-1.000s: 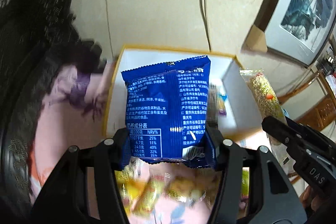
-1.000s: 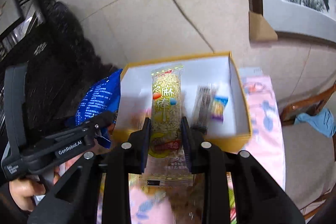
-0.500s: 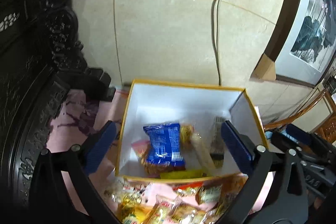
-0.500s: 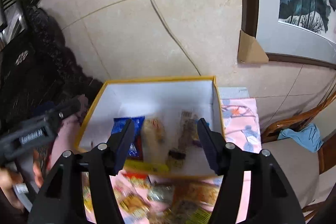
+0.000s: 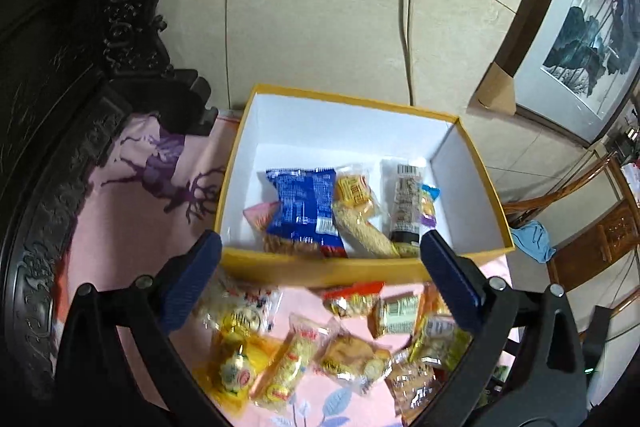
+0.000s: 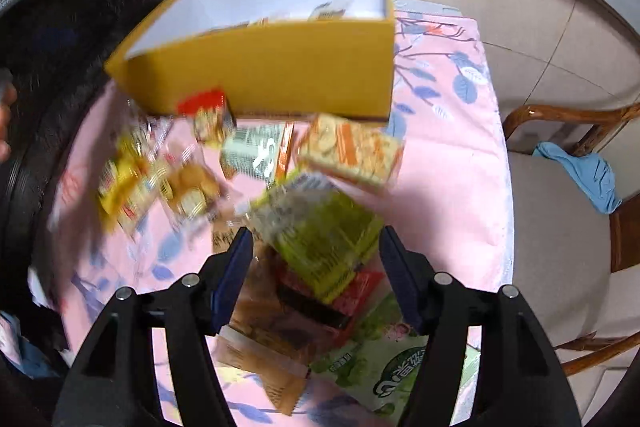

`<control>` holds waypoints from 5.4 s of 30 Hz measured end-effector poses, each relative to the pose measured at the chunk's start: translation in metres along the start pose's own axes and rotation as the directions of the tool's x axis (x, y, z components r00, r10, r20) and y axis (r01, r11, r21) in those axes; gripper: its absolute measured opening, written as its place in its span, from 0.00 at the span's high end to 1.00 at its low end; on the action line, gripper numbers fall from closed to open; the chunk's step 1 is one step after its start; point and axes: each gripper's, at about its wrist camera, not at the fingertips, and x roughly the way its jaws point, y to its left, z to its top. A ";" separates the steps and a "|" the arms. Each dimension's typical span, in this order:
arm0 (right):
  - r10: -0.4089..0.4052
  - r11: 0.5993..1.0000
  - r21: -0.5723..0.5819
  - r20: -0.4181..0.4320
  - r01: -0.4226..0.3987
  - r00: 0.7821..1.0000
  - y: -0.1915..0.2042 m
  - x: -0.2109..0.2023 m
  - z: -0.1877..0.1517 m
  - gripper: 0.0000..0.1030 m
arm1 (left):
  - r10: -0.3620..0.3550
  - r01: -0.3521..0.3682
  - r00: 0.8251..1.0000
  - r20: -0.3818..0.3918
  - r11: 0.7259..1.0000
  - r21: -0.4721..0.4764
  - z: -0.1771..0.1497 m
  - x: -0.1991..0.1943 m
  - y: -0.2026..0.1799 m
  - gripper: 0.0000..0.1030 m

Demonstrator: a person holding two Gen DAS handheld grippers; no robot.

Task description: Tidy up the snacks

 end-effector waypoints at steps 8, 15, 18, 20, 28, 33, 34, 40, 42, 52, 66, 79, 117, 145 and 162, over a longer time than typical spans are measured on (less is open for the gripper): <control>-0.057 0.992 -0.116 -0.097 0.045 0.994 0.016 0.049 -0.002 0.35 | -0.030 0.030 0.997 -0.070 1.000 -0.010 -0.047 -0.016 0.008 0.02; -0.118 0.977 -0.191 -0.132 0.091 0.984 0.017 0.077 0.014 0.23 | -0.034 0.033 0.994 -0.106 0.999 -0.010 -0.070 -0.023 0.011 0.02; -0.124 0.975 -0.202 -0.132 0.095 0.983 0.013 0.082 0.014 0.29 | -0.034 0.033 0.994 -0.107 0.999 -0.012 -0.073 -0.025 0.012 0.02; -0.112 0.977 -0.194 -0.108 0.090 0.988 0.010 0.079 0.014 0.43 | -0.034 0.033 0.994 -0.108 0.999 -0.011 -0.074 -0.025 0.012 0.02; -0.061 0.994 -0.095 -0.071 0.054 0.996 -0.007 0.066 0.012 0.79 | -0.029 0.025 0.993 -0.118 0.999 -0.034 -0.081 -0.025 0.020 0.02; 0.053 0.998 -0.030 -0.093 -0.056 0.994 -0.002 0.051 -0.009 0.99 | 0.050 -0.059 0.990 -0.130 0.996 -0.066 -0.099 -0.027 0.061 0.02; 0.061 0.998 -0.027 -0.096 -0.064 0.994 0.000 0.049 -0.018 0.99 | 0.068 -0.079 0.988 -0.141 0.994 -0.072 -0.104 -0.025 0.071 0.02; 0.130 0.991 0.039 -0.098 -0.127 0.987 0.011 0.034 -0.056 0.98 | 0.082 -0.108 0.971 -0.224 0.989 -0.105 -0.132 -0.004 0.103 0.02; 0.140 0.990 0.046 -0.096 -0.136 0.985 0.015 0.032 -0.062 0.98 | 0.092 -0.110 0.965 -0.248 0.992 -0.060 -0.138 0.013 0.096 0.02; 0.136 0.990 0.061 -0.116 -0.129 0.984 0.020 0.026 -0.068 0.97 | 0.171 -0.148 0.947 -0.272 0.984 0.102 -0.142 0.077 0.085 0.04; 0.135 0.986 0.112 -0.126 -0.121 0.983 0.018 0.044 -0.053 0.87 | 0.141 -0.092 0.954 -0.263 0.977 0.192 -0.152 0.082 0.069 0.55; 0.163 0.983 0.090 -0.021 -0.160 0.986 0.014 0.039 -0.004 0.69 | 0.127 -0.085 0.953 -0.277 0.984 0.159 -0.152 0.083 0.073 0.55; 0.043 0.997 -0.068 0.271 -0.025 0.962 0.049 -0.066 -0.003 0.99 | -0.048 0.067 0.991 -0.126 0.985 0.156 -0.126 0.003 -0.007 0.57; 0.254 0.967 0.072 -0.138 -0.246 0.957 0.056 0.011 -0.066 0.66 | -0.017 0.090 0.944 -0.329 0.974 0.209 -0.222 0.004 0.000 0.57; 0.356 0.927 0.166 -0.108 -0.336 0.928 0.070 0.035 -0.087 0.57 | 0.053 0.054 0.935 -0.350 0.956 0.289 -0.241 0.026 -0.008 0.57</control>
